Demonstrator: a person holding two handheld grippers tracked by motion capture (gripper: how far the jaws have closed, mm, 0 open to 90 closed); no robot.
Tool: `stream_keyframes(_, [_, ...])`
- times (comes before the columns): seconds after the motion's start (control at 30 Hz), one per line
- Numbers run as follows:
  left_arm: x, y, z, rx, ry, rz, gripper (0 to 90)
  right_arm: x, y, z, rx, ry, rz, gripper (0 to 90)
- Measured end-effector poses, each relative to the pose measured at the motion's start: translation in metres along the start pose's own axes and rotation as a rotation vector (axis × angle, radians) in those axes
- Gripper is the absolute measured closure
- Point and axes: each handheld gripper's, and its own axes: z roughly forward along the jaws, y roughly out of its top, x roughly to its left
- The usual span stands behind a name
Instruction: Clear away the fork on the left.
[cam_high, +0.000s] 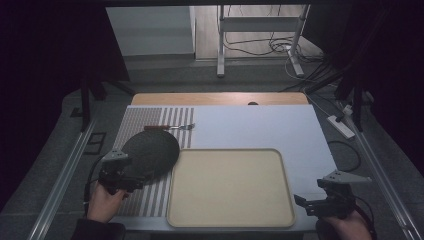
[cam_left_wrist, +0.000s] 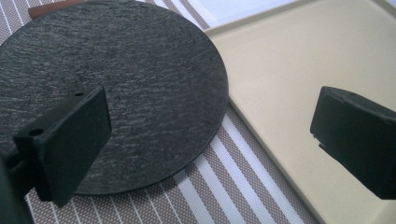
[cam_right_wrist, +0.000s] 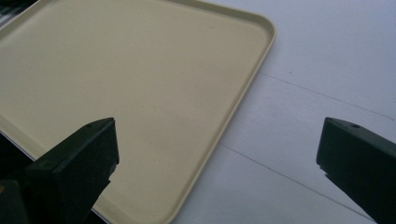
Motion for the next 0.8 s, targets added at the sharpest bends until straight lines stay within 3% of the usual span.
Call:
stream_keyframes(0.33, [0.004,0.021,0.022,0.023,0.021,0.029,0.0,0.0,0.0,0.0,0.001,0.002,0.001,0.0])
stream_keyframes(0.8, [0.017,0.05,0.045,0.036,0.025,0.003,0.0,0.0,0.0,0.0,0.001,0.005,0.002,0.0])
